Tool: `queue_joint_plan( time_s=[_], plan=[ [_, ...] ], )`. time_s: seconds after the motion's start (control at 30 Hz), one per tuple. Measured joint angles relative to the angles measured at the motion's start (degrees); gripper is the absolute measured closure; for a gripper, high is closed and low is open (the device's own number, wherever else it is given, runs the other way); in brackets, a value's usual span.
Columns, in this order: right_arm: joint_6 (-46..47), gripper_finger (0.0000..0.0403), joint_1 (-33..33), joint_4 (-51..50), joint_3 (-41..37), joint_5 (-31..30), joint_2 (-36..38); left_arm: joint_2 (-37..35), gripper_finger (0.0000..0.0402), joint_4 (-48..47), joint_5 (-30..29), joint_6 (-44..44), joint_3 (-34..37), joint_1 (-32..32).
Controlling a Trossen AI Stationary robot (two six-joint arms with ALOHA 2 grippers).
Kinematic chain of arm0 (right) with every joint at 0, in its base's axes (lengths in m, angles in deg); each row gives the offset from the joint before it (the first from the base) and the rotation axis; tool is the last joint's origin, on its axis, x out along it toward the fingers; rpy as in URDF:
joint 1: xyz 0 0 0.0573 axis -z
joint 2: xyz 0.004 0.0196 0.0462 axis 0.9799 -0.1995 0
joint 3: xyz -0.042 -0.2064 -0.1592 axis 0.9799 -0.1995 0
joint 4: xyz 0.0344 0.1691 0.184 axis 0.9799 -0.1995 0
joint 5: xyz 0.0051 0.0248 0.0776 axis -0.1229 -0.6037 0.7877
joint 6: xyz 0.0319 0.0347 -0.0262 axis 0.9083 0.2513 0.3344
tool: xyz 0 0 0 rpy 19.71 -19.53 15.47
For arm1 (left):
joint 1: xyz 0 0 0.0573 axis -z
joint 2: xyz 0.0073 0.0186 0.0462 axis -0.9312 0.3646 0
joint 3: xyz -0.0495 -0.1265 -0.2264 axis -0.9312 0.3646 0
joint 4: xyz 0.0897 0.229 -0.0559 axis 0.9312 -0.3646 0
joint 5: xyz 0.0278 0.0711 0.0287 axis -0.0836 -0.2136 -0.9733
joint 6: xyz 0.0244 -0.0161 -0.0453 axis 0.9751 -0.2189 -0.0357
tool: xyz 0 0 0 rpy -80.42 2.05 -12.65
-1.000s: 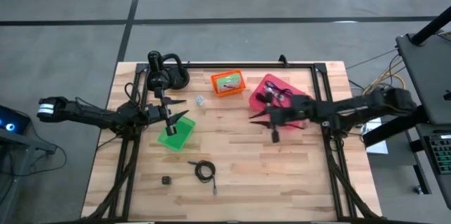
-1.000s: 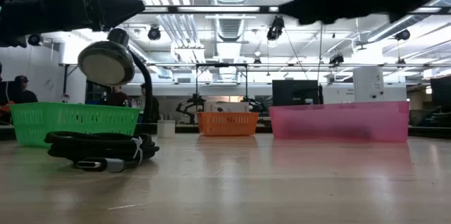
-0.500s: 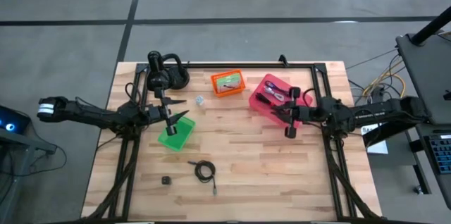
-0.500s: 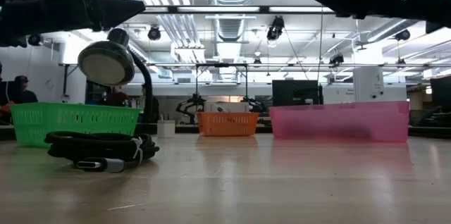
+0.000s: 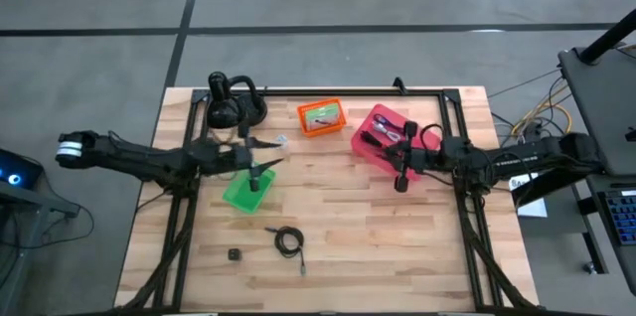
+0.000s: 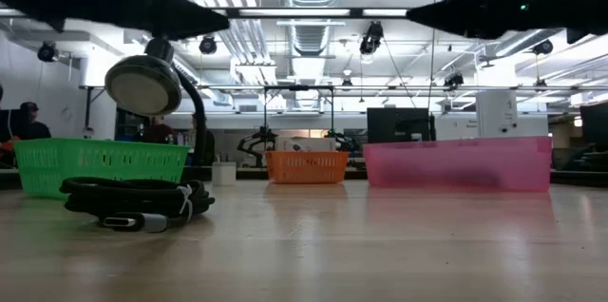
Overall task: Pick and place items into bin
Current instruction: Put the black charger cable into the pink bin
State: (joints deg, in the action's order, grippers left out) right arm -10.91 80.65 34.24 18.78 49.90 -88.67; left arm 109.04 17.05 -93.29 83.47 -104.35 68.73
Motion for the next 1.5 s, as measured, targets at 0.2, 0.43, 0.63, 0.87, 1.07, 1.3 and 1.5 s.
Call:
queue_joint_plan(
  time_s=[0.2,0.43,0.63,0.87,1.07,1.3,1.5],
  plan=[
    [-2.0,0.0351,0.0,0.0,0.9,-23.1,-2.0,7.1,0.0240,-14.9,0.0,-0.1,-12.3,0.0],
    [-2.6,0.0351,0.0,0.1,0.7,-27.1,-2.0,13.3,0.0240,-31.8,0.2,-5.6,-23.9,0.5],
    [-2.9,0.0351,0.0,0.1,0.9,-27.0,-2.0,16.7,0.0240,-46.6,0.3,-15.4,-32.2,1.6],
    [-3.1,0.0351,0.0,0.1,0.8,-27.0,-2.2,21.0,0.0240,-56.4,7.9,-36.9,-40.9,1.9],
    [-2.7,0.0351,0.0,0.0,0.4,-26.8,-2.8,25.8,0.0240,-56.4,15.2,-49.9,-43.5,3.9],
    [-1.1,0.0351,0.0,0.0,0.4,-26.8,-4.0,31.2,0.0240,-60.0,19.2,-54.1,-45.0,7.3],
    [-1.0,0.0351,0.0,0.0,0.2,-26.8,-4.2,35.5,0.0240,-68.3,19.2,-59.3,-45.7,11.8]
  ],
)
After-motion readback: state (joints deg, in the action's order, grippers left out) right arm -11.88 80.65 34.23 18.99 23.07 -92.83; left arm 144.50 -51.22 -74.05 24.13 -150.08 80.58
